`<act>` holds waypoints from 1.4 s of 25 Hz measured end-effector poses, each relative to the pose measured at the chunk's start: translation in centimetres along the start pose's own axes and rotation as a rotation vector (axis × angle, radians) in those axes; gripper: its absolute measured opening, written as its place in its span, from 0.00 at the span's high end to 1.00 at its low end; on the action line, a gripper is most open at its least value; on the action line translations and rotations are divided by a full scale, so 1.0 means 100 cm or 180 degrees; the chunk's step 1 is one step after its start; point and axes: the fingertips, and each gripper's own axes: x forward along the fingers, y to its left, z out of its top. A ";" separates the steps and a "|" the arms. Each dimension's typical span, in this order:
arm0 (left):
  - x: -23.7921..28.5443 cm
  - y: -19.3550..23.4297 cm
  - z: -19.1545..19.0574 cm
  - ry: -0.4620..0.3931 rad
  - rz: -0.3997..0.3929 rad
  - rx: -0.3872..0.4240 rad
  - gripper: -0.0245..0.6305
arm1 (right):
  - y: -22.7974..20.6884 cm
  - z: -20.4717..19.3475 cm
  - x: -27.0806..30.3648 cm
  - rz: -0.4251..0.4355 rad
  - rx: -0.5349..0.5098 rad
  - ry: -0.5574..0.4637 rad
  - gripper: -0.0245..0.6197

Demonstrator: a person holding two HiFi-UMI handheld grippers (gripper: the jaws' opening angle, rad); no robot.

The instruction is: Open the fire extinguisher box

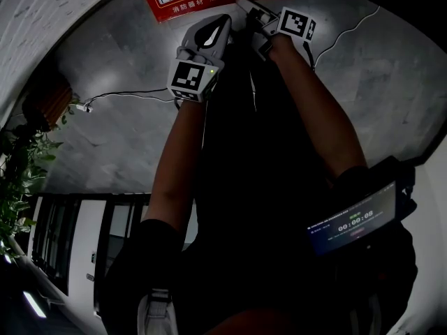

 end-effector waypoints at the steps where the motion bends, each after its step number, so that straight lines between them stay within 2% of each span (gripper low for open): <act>1: -0.002 -0.001 0.003 -0.0003 0.0001 -0.0003 0.96 | 0.004 -0.001 -0.003 -0.0032 0.0051 -0.0022 0.78; 5: -0.004 -0.005 0.012 -0.0027 0.0000 0.0023 0.96 | 0.027 0.003 -0.012 0.0069 -0.0071 -0.0040 0.80; 9: 0.000 -0.001 0.015 -0.0082 0.0004 0.0062 0.96 | 0.042 0.001 -0.017 0.0129 0.0012 -0.0115 0.81; 13: -0.001 -0.003 0.023 -0.0149 -0.0047 0.0090 0.96 | 0.073 0.009 -0.017 0.0388 -0.0224 -0.0153 0.81; 21: -0.017 -0.003 0.055 -0.0267 -0.0025 0.0145 0.96 | 0.130 0.024 -0.023 0.0619 -0.0432 -0.0282 0.81; 25: -0.016 0.008 0.073 -0.0310 -0.0028 0.0164 0.96 | 0.152 0.038 -0.013 0.0685 -0.0482 -0.0319 0.82; 28: -0.007 0.028 0.074 -0.0335 -0.0025 0.0190 0.96 | 0.154 0.047 0.005 0.0762 -0.0502 -0.0336 0.83; 35: -0.002 0.028 0.107 -0.0425 -0.0056 0.0234 0.96 | 0.195 0.075 0.004 0.0946 -0.0650 -0.0466 0.87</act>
